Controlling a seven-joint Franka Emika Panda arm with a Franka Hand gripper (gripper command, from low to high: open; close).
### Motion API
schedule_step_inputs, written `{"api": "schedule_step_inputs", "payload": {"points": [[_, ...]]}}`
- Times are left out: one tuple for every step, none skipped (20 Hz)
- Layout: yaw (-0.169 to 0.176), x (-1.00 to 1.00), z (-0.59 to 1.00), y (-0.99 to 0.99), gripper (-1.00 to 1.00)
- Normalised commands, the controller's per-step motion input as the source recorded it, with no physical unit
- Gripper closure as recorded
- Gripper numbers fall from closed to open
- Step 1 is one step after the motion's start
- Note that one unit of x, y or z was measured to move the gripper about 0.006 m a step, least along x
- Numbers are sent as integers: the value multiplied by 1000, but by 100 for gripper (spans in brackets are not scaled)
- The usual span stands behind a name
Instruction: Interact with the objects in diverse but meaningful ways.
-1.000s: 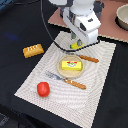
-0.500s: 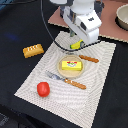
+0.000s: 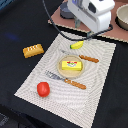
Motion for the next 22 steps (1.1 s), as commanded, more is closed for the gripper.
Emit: {"api": "schedule_step_inputs", "payload": {"points": [[-58,217,294,-314,-100],[-42,137,166,-400,-100],[-42,154,106,-386,-100],[-43,220,46,-377,-100],[-46,269,31,-429,-100],[-58,191,3,-463,-100],[-66,151,0,-360,-100],[-61,194,0,-263,-100],[-44,280,0,-191,-100],[-26,237,0,-180,-100],[-18,214,0,-183,-100],[-18,220,0,-186,-100],[-20,243,6,-246,-100],[-34,203,17,-363,-100],[-45,140,54,-417,-100],[-27,169,89,-463,-100],[-12,203,31,-466,-100],[-5,180,54,-486,-100],[0,131,29,-557,-100],[0,91,0,-614,-100],[0,83,0,-671,-100],[0,111,0,-657,-100]]}}
